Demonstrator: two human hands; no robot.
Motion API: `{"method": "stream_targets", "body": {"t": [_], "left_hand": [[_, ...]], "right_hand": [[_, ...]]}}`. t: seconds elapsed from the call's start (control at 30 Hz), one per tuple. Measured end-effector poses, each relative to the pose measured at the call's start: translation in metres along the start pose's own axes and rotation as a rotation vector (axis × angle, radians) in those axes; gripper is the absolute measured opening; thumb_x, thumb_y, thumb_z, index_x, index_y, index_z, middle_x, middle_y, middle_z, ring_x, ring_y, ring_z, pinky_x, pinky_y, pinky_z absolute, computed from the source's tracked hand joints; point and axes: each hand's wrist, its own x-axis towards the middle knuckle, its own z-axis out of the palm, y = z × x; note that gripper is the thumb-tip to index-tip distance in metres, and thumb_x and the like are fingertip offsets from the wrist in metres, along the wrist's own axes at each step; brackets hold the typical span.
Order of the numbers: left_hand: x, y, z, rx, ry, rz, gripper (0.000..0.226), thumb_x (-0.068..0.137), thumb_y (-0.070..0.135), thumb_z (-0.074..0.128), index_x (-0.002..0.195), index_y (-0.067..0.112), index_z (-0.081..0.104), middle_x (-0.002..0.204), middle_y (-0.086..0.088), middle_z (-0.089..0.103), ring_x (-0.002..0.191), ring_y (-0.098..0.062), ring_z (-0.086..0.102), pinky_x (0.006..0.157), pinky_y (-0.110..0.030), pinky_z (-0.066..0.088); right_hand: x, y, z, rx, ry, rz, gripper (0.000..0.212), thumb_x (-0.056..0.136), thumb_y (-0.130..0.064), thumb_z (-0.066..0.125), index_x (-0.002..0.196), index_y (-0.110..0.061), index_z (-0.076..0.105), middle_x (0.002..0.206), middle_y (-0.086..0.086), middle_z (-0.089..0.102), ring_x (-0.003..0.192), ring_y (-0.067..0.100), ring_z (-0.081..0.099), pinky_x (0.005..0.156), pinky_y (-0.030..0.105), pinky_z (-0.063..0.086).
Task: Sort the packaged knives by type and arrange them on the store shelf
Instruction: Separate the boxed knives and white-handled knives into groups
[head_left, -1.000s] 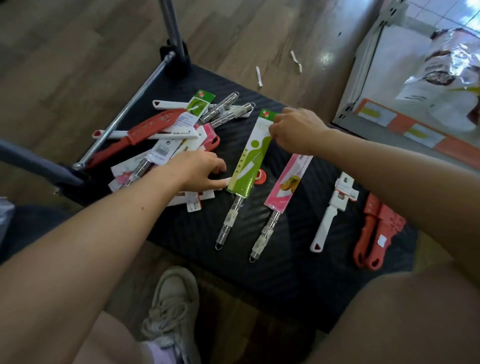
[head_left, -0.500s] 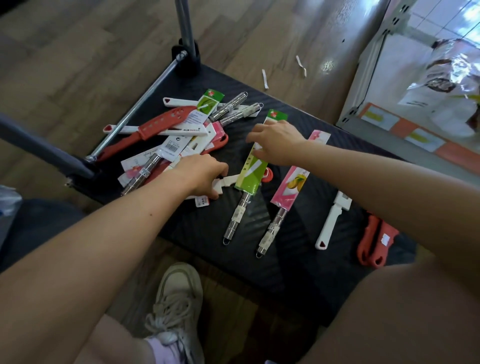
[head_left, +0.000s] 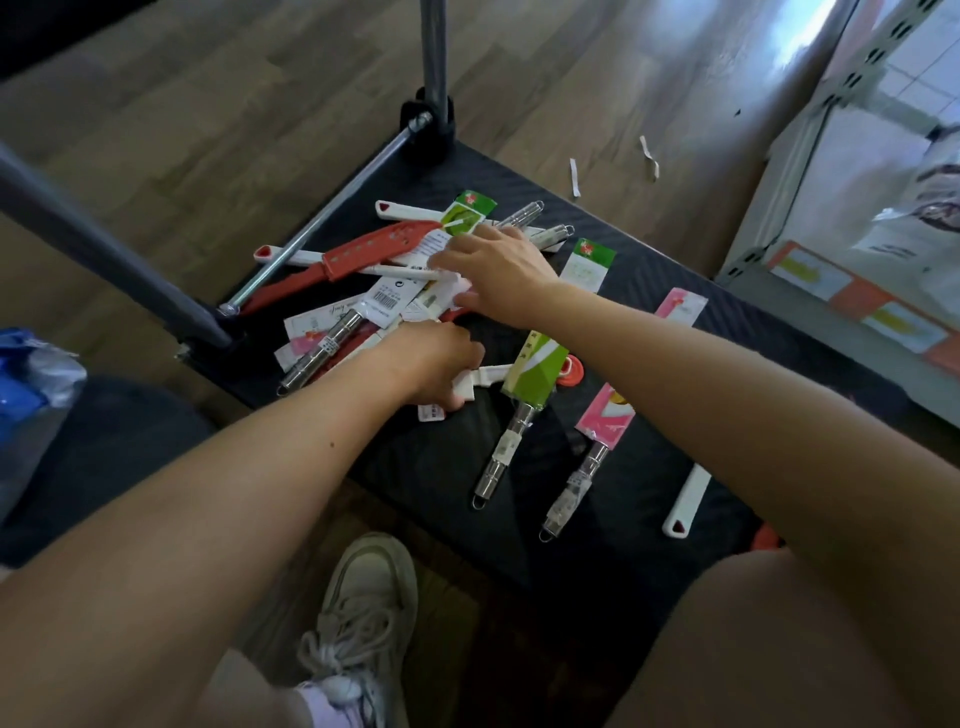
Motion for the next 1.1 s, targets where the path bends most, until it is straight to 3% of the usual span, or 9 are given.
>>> {"method": "stream_targets", "body": {"t": [0.13,0.3,0.43,0.6,0.7,0.8,0.87,1.0,1.1], "left_hand": [[0.000,-0.001,0.001,-0.022,-0.001,-0.001,0.046,0.082,0.035,0.064,0.122,0.018,0.050,0.120,-0.005,0.054,0.109,-0.026,0.055,0.081,-0.034,0.045],[0.001,0.002,0.001,-0.071,-0.013,-0.011,0.038,0.082,0.027,0.064,0.116,0.013,0.054,0.116,-0.008,0.055,0.106,-0.027,0.056,0.081,-0.034,0.044],[-0.001,0.000,0.000,-0.137,-0.017,-0.050,0.031,0.080,0.022,0.066,0.107,0.011,0.057,0.110,-0.009,0.058,0.100,-0.028,0.058,0.078,-0.034,0.045],[-0.001,-0.005,-0.003,-0.169,-0.014,-0.063,0.035,0.076,0.024,0.069,0.107,0.011,0.058,0.108,-0.009,0.060,0.097,-0.028,0.058,0.075,-0.034,0.046],[-0.002,-0.009,-0.010,-0.184,0.017,-0.076,0.036,0.076,0.024,0.070,0.108,0.012,0.059,0.110,-0.010,0.059,0.100,-0.029,0.058,0.080,-0.036,0.049],[-0.003,-0.014,-0.018,-0.183,0.060,-0.079,0.036,0.075,0.023,0.071,0.108,0.012,0.060,0.113,-0.008,0.057,0.102,-0.027,0.056,0.082,-0.034,0.048],[-0.005,-0.014,-0.024,-0.182,0.097,-0.070,0.039,0.074,0.023,0.071,0.110,0.013,0.060,0.116,-0.007,0.054,0.104,-0.027,0.055,0.083,-0.034,0.048],[-0.006,-0.011,-0.037,-0.125,0.126,-0.045,0.045,0.075,0.022,0.071,0.117,0.014,0.060,0.118,-0.008,0.056,0.106,-0.028,0.057,0.085,-0.036,0.049],[-0.009,-0.008,-0.047,-0.067,0.149,-0.022,0.043,0.076,0.022,0.069,0.117,0.013,0.061,0.115,-0.010,0.059,0.104,-0.029,0.058,0.085,-0.038,0.050]], "right_hand": [[0.007,0.001,0.000,-0.069,-0.050,-0.090,0.046,0.090,-0.036,0.056,0.135,-0.032,0.047,0.137,-0.004,0.047,0.128,0.023,0.040,0.109,0.040,0.027],[0.010,-0.007,0.004,0.295,-0.018,0.159,0.039,0.090,-0.045,0.054,0.121,-0.021,0.056,0.127,0.001,0.056,0.120,0.026,0.044,0.097,0.039,0.034],[0.017,-0.018,0.009,0.284,0.007,0.283,0.046,0.091,-0.041,0.054,0.129,-0.014,0.048,0.129,0.005,0.052,0.125,0.026,0.040,0.101,0.040,0.031],[0.021,-0.013,0.009,0.324,-0.001,0.308,0.039,0.087,-0.043,0.060,0.115,-0.015,0.063,0.118,0.006,0.056,0.119,0.025,0.043,0.097,0.039,0.033],[0.020,-0.009,0.002,0.535,0.057,0.392,0.038,0.083,-0.033,0.068,0.115,-0.014,0.063,0.108,0.006,0.062,0.105,0.023,0.055,0.088,0.032,0.042],[0.017,-0.004,-0.010,0.727,0.119,0.449,0.036,0.084,-0.021,0.067,0.119,-0.013,0.063,0.091,0.002,0.059,0.083,0.013,0.054,0.075,0.021,0.046],[0.014,0.000,-0.015,0.753,0.159,0.461,0.029,0.086,-0.019,0.064,0.114,-0.013,0.066,0.092,0.003,0.063,0.080,0.010,0.055,0.065,0.014,0.045],[0.005,0.006,-0.023,0.663,0.191,0.471,0.025,0.087,-0.018,0.061,0.109,-0.014,0.070,0.104,0.006,0.069,0.096,0.018,0.061,0.081,0.025,0.046],[-0.003,0.012,-0.031,0.659,0.256,0.475,0.022,0.087,-0.017,0.060,0.106,-0.013,0.071,0.102,0.006,0.070,0.096,0.019,0.062,0.082,0.027,0.046]]}}
